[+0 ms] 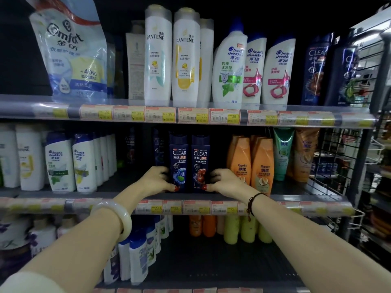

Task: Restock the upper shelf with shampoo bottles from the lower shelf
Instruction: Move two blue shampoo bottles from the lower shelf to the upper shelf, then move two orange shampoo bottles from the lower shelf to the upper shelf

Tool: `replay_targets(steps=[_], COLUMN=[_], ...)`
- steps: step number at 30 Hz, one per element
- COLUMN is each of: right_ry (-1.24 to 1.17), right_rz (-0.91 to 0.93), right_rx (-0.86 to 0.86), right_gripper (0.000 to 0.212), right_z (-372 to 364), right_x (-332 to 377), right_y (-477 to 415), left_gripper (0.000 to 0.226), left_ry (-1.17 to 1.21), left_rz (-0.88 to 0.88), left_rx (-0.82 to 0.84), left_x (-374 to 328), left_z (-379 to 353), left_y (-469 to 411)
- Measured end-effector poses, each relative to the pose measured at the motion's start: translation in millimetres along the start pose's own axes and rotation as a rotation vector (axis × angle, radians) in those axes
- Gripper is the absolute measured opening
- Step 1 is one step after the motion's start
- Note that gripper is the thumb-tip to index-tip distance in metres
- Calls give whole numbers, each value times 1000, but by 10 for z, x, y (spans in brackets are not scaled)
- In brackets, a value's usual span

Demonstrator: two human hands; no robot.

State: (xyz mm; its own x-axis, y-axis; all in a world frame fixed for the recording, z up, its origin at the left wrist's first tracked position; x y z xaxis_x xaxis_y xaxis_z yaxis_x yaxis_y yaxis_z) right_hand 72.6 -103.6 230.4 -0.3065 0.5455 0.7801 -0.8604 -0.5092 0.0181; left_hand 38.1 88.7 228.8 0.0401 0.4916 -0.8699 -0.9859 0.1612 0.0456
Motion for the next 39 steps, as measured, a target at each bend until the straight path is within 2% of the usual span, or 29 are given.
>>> replay_targets(steps=[2, 7, 10, 12, 16, 19, 23, 28, 31, 35, 39], right_ry=[27, 128, 260, 334, 492, 506, 531, 563, 537, 495, 457], right_rz=[-19, -39, -37, -48, -134, -169, -205, -273, -269, -253, -246], right_rx=[-6, -50, -85, -74, 40, 43, 14, -23, -62, -118, -159], right_gripper=[58, 49, 44, 40, 32, 31, 34, 39, 32, 22, 38], right_z=[20, 110, 157, 153, 65, 153, 365, 614, 797, 1017, 1153], right_x=[-13, -27, 7, 1, -131, -220, -284, -456, -482, -495, -534], right_y=[70, 305, 512, 661, 913, 1060, 1184, 1195, 1211, 1157, 1054], left_gripper=[56, 68, 54, 43, 33, 27, 30, 38, 38, 26, 41], left_ry=[-83, -267, -392, -452, -552, -570, -635, -667, -651, -577, -498], left_rz=[14, 51, 31, 14, 23, 13, -38, -125, -113, -130, -107], left_rx=[-23, -98, -142, -103, 86, 171, 124, 151, 154, 101, 51], left_x=[-19, -94, -181, -239, -304, -386, -637, -879, -944, -1061, -1101], left_z=[0, -35, -83, -224, -688, -965, -1145, -1363, -1410, -1337, -1226], left_y=[55, 204, 280, 311, 333, 297, 217, 14, -122, -285, -432])
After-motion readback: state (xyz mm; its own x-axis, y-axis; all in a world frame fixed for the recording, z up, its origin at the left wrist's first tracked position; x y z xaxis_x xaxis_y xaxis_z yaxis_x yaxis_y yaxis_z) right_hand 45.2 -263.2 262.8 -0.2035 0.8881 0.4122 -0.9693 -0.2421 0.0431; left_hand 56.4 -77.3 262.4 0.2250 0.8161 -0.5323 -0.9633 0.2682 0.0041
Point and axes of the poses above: each hand's wrist, its own y-axis away from the middle knuckle, its own z-axis out of the back of the hand, x = y × z, the point moved 9 cm from there along -y, towards the middle knuckle, and after that the axes turned 15 degrees about x, right-handed, at the moved point
